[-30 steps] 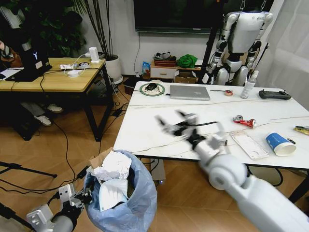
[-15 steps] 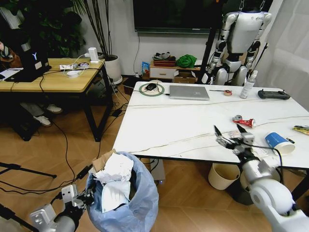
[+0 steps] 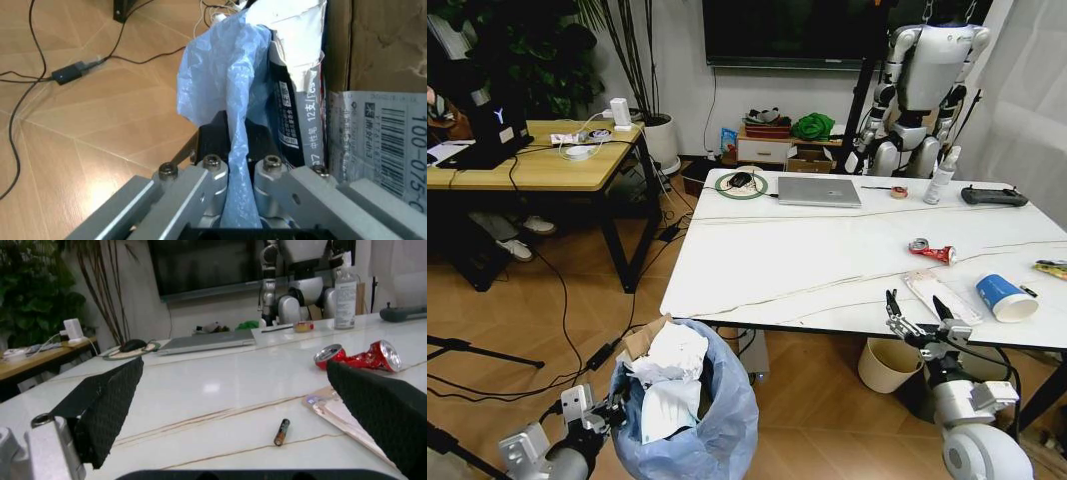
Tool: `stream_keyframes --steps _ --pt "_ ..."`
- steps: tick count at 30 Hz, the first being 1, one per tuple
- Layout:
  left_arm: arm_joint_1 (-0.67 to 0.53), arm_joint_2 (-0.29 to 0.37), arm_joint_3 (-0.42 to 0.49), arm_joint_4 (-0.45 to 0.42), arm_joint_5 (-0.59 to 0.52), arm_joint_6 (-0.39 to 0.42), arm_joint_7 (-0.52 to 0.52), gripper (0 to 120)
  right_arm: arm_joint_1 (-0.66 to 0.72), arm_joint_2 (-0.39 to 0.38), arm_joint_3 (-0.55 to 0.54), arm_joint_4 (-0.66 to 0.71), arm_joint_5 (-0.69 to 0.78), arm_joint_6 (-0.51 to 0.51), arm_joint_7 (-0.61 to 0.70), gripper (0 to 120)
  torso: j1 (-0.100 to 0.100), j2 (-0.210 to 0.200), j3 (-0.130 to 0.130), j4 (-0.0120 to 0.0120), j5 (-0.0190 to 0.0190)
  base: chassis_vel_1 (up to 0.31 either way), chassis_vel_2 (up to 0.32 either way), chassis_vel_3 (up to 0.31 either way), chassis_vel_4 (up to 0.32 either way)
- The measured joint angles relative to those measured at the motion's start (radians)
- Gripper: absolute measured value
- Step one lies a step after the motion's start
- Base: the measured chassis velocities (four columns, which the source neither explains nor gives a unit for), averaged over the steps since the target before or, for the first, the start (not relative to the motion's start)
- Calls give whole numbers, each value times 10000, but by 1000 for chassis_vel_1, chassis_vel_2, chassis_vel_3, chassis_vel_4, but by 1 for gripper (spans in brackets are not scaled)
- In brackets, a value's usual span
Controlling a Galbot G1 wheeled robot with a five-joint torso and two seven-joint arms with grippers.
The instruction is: Pick up the trash bin and place the trash from the table into it.
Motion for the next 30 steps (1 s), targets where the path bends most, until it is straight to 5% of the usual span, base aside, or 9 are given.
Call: stream_keyframes --steps 30 --pt "107 -137 12 -111 61 -44 61 0 -288 766 162 76 -136 372 -518 100 0 0 0 -2 1 -56 -53 51 53"
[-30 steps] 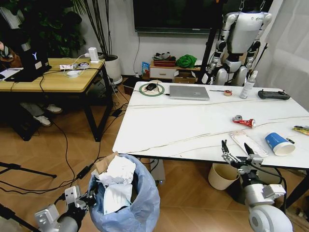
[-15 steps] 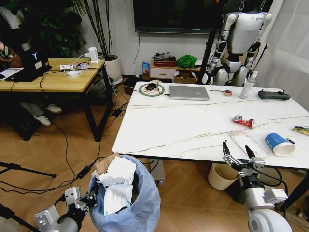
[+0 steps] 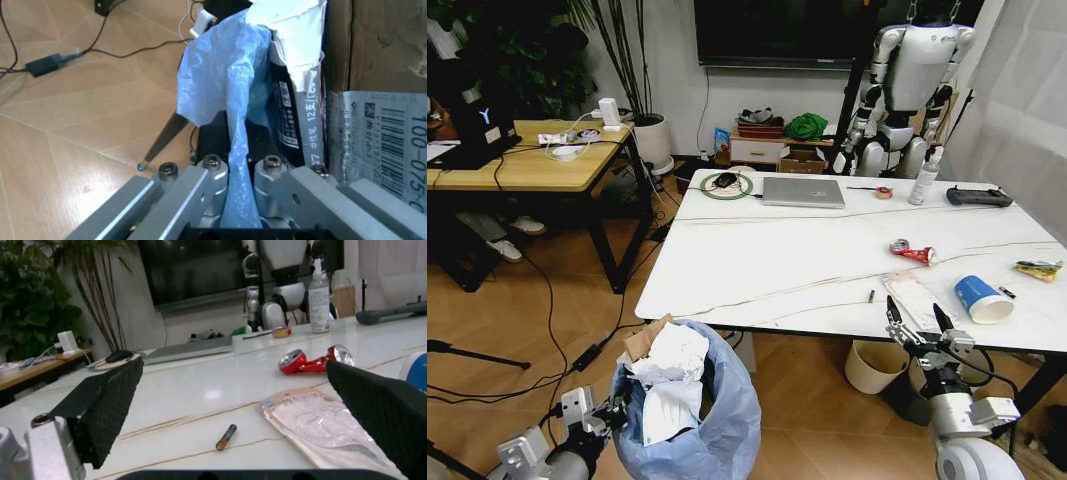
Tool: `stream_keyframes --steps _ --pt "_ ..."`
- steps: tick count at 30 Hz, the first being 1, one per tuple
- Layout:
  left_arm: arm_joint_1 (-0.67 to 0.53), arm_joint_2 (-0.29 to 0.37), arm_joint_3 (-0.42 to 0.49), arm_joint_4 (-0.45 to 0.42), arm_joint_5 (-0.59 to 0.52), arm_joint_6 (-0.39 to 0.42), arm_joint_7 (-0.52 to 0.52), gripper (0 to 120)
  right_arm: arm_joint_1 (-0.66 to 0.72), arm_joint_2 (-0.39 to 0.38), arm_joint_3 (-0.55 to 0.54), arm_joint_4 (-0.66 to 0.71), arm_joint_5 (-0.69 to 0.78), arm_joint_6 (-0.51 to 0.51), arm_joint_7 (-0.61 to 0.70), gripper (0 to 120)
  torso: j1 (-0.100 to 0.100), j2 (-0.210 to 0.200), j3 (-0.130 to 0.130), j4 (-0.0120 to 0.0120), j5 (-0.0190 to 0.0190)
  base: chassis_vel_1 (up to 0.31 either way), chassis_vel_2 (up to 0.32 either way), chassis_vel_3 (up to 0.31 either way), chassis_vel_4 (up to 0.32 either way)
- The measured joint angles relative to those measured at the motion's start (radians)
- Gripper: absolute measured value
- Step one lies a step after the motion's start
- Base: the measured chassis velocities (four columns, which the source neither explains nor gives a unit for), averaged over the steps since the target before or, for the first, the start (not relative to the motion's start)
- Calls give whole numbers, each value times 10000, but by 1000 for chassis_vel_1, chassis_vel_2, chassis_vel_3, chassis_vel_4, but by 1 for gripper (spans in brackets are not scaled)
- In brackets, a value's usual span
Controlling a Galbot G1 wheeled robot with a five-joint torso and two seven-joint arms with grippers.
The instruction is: Pick up the trash bin and place the trash from the table into it.
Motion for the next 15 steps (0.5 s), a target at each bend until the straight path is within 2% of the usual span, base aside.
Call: stream_keyframes --steps 15 --pt "-17 -48 233 0 170 -10 58 0 68 -76 -30 -128 16 29 -85 100 0 0 0 1 1 -76 -73 83 79"
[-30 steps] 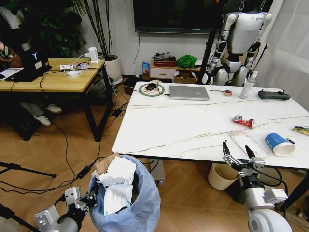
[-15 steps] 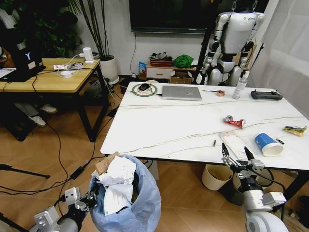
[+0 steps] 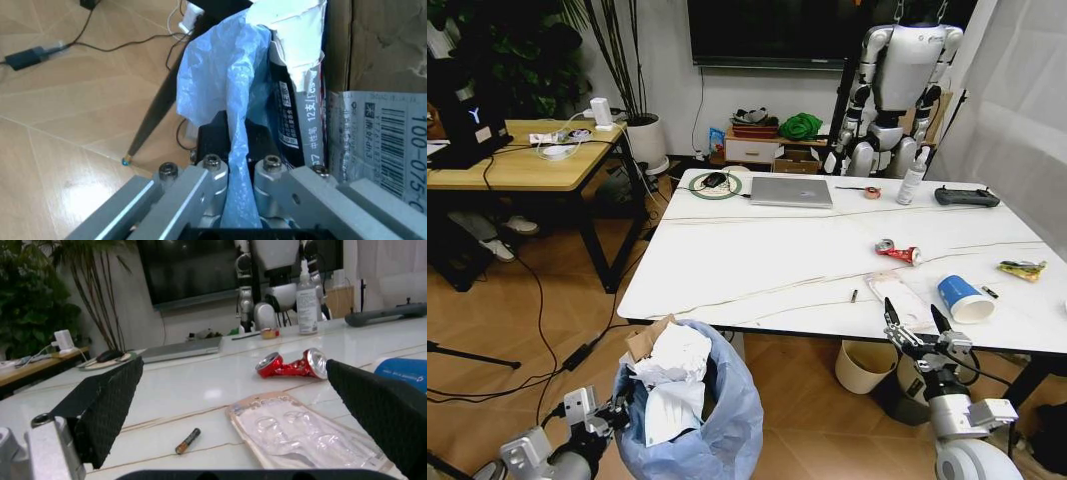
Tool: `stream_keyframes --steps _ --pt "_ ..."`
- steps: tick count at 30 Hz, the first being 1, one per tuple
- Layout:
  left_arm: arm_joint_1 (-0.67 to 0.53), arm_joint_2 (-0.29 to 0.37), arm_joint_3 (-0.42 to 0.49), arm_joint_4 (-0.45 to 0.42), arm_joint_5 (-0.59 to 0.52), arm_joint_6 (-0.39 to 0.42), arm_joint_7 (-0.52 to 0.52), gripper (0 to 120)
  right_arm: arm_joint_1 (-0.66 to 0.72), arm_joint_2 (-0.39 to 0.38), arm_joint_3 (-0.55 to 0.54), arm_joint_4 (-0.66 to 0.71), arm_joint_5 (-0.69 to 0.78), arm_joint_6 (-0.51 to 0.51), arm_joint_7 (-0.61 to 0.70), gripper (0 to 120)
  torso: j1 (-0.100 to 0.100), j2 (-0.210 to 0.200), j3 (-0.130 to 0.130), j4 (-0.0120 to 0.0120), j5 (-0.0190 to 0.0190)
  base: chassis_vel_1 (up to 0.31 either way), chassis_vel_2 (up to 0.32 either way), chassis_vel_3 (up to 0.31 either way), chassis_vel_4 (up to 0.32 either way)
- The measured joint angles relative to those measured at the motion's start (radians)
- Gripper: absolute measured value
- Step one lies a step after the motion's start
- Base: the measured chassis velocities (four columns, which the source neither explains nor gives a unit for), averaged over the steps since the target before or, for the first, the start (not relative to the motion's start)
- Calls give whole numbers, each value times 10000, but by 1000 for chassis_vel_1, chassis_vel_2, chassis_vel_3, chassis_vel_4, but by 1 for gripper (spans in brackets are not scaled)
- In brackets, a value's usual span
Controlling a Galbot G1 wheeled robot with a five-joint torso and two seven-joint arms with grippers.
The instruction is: Pick up the trash bin and place the trash from the table into it.
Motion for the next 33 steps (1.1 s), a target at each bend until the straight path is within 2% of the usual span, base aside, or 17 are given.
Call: stream_keyframes --steps 33 --pt "53 -293 295 33 366 -12 86 0 343 -320 -140 -335 223 124 -52 100 0 0 0 -1 1 -80 -79 76 83"
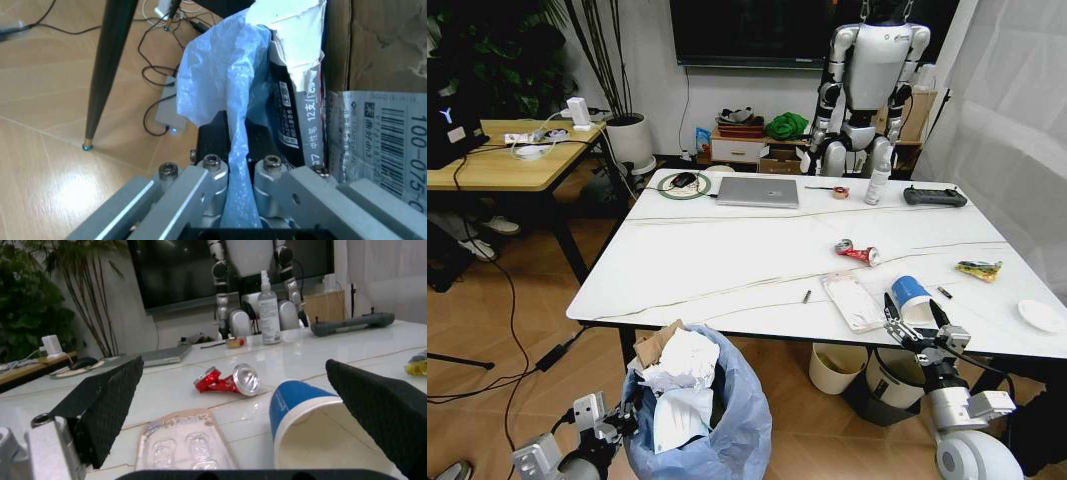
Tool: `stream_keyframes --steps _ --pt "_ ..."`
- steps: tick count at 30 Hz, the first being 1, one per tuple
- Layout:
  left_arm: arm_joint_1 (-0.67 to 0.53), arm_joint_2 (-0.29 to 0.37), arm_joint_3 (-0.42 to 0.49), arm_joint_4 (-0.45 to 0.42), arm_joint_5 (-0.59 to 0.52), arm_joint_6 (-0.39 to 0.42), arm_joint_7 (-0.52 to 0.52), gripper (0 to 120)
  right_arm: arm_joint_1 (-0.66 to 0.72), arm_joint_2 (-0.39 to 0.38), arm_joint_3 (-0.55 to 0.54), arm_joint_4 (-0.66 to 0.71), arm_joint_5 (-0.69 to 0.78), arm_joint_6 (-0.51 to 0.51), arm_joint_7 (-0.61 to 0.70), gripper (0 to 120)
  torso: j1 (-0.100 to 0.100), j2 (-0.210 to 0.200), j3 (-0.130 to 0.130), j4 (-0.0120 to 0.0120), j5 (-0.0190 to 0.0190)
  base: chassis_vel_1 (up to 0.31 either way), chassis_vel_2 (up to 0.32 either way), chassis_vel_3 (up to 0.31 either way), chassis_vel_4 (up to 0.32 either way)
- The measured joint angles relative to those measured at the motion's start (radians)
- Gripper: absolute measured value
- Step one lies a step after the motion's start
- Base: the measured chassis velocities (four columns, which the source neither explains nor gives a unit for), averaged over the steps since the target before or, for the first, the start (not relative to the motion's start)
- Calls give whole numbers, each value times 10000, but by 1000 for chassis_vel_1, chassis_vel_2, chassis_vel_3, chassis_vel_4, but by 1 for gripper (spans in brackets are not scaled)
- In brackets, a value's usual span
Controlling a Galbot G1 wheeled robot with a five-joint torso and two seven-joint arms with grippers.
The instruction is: Pick up the trash bin and place the trash from the table into it.
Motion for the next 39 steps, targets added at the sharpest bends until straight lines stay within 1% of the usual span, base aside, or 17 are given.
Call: stream_keyframes --steps 8,11,12,13,14,16,17,18,19,20,21,22,23,26,28,32,39 --pt "18 -49 7 30 28 0 6 0 49 -39 -58 -46 -118 109 32 100 0 0 0 0 1 -63 -83 51 67" --pt "21 -58 14 46 39 -1 6 0 46 -66 -84 69 -237 63 160 100 -1 0 0 -2 -1 0 0 0 0" --pt "20 -59 15 51 41 -1 6 0 35 -91 -163 238 -296 -77 432 100 -1 0 0 0 -1 0 0 0 0" --pt "20 -59 14 56 41 -2 5 0 19 -120 -252 435 -387 -327 850 100 -1 0 0 0 -1 0 0 0 0" --pt "19 -59 7 61 41 -2 5 0 12 -169 -380 729 -576 -827 1538 100 0 0 0 0 -4 0 0 0 0" --pt "12 -59 -25 71 38 -3 6 0 35 -240 -505 950 -689 -1267 2072 100 -1 0 0 0 -3 0 0 0 0" --pt "7 -61 -54 73 31 -4 5 0 93 -292 -580 1112 -648 -1725 2407 100 -1 0 0 0 -3 0 0 0 0" --pt "5 -64 -70 73 23 -4 5 0 145 -312 -613 1219 -539 -2036 2575 100 -1 0 0 2 -3 0 0 0 0" --pt "5 -64 -70 73 23 -4 5 0 145 -312 -613 1219 -539 -2036 2575 100 -1 0 0 2 -3 0 0 0 0" --pt "2 -70 -91 74 13 -5 5 0 202 -336 -637 1384 -283 -2533 2724 100 0 0 0 1 -2 0 0 0 0" --pt "0 -76 -104 74 10 -5 5 0 230 -345 -643 1475 -119 -2810 2767 100 0 0 0 1 -3 0 0 0 0" --pt "-6 -109 -148 74 -4 -8 6 0 402 -353 -653 1666 372 -3527 2814 100 -1 0 0 0 -3 0 0 0 0" --pt "-5 -129 -167 73 -10 -7 6 0 528 -353 -663 1664 572 -3698 2766 100 0 0 0 0 -2 0 0 0 0" --pt "-5 -165 -219 74 -17 -9 6 0 752 -352 -679 1504 934 -3863 2647 100 -1 0 0 1 -2 0 0 0 0" --pt "-2 -199 -276 73 -22 -12 6 0 967 -365 -708 1157 1188 -3936 2588 100 0 0 0 1 -2 0 0 0 0" --pt "8 -261 -357 69 -25 -13 5 0 1147 -382 -726 667 1208 -3940 2575 100 0 0 0 1 -1 0 0 0 0" --pt "20 -395 -381 80 -12 -13 2 0 1161 -379 -662 674 972 -3868 2646 100 0 0 0 1 -1 0 0 0 0"
